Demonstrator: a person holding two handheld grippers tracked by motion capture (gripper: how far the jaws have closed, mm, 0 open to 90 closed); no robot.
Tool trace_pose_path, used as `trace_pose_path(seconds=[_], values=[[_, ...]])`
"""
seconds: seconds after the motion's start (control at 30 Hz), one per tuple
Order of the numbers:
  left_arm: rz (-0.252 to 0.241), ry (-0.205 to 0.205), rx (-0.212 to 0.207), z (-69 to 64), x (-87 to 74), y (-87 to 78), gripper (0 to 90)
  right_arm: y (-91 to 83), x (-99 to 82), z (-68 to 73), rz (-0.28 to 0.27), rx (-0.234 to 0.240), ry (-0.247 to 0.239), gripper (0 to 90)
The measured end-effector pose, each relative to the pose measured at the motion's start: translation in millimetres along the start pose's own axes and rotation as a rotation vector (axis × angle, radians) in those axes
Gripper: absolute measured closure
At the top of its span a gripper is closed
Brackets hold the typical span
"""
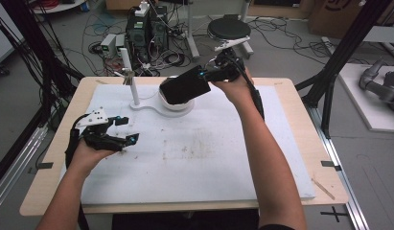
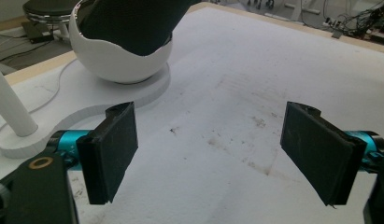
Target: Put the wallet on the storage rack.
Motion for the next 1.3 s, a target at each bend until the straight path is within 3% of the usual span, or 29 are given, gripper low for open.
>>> trace_pose_path(seconds=[0.13,0.37,0.43,0.7,0.97,1.3], values=[[-0.005,0.008,0.005,0.1,1.1,-0.5,19.0,-23.9,-5.1,-3.5,-0.042,0.022,0.003,22.7],[-0.013,0.01,0.013,-0.4,2.6,-1.3,19.0,-65.9,-32.7,-12.7,-0.094,0.056,0.009,21.5],[-0.019,0.014,0.012,-0.8,3.0,-0.9,19.0,-78.5,-40.9,-15.8,-0.157,0.056,0.012,21.5],[-0.052,0.064,-0.004,-6.3,7.2,2.6,19.0,-107.6,-74.0,-18.9,-0.226,0.074,0.031,20.9],[-0.041,0.057,-0.005,-6.6,3.7,5.9,19.0,-116.8,-122.4,-16.6,-0.251,0.084,0.08,20.9],[-0.047,0.046,0.019,-0.8,0.1,6.4,19.0,-106.1,-182.8,-10.0,-0.238,0.094,0.137,20.9]])
Point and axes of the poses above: each handheld gripper's, and its own axes: y roughly forward along the jaws, x roughly out of its top, z roughly to its left, the point moved 9 cm from there along y, roughly forward along the jaws, and after that the axes turned 11 degrees about -x, right-handed, at the moved point
